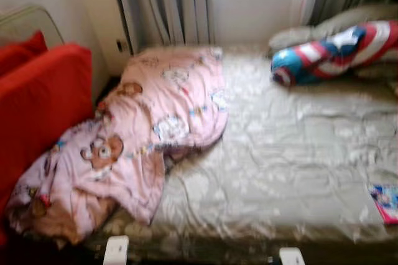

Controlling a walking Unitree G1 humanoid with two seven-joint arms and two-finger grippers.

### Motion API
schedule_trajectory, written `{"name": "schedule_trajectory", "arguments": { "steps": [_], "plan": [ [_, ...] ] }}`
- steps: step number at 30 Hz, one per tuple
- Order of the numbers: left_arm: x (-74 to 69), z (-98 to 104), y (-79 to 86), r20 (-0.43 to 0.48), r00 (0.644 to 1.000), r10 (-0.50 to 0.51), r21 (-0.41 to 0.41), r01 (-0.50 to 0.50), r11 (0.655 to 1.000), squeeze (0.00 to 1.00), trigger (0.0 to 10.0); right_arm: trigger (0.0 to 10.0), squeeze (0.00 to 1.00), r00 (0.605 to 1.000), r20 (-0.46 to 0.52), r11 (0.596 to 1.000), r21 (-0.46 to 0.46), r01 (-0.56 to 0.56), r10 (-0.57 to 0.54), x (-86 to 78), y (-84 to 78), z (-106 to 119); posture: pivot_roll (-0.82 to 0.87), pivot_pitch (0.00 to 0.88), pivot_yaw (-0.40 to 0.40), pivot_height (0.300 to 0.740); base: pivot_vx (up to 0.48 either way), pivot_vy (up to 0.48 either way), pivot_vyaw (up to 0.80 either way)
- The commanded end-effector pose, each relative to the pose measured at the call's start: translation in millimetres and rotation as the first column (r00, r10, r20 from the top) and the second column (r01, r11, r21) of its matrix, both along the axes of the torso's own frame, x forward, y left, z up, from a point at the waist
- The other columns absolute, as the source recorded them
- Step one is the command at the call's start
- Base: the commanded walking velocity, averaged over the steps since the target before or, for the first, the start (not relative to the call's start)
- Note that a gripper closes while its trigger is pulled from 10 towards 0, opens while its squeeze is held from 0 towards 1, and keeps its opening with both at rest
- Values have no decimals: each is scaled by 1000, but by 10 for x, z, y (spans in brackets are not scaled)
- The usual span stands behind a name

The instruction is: Clean up the room

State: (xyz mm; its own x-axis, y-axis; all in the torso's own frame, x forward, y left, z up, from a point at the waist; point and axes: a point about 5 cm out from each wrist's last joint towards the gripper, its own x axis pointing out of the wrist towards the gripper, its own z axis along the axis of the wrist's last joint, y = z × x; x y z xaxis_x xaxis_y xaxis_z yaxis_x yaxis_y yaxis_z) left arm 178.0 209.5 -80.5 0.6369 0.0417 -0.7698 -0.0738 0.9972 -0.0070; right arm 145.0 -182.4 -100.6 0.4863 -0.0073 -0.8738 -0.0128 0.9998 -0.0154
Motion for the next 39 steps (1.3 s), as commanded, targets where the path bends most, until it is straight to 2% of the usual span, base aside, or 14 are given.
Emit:
{"name": "schedule_trajectory", "arguments": {
  "steps": [1, 19, 39],
  "plan": [
    [-70, -23, 70, -31, 999, 9, 18, -8, 1000, 0, 10000, 10000, 0, 1000, 18, 1000, 19, -14, 13, 59, 93, 14, 7, 0, 18, 740, 0, 334, 0],
    [-66, -23, 70, -33, 999, 23, 17, -22, 1000, 0, 10000, 10000, 0, 999, 21, 999, 11, 37, -38, 60, 38, 18, 10, 0, 15, 740, 0, 331, 0],
    [-75, -26, 76, -35, 999, 24, 19, -24, 1000, 0, 10000, 10000, 0, 999, 22, 999, 11, 39, -39, 51, 1, 19, 12, 0, 16, 740, 0, 330, 0]
  ]
}}
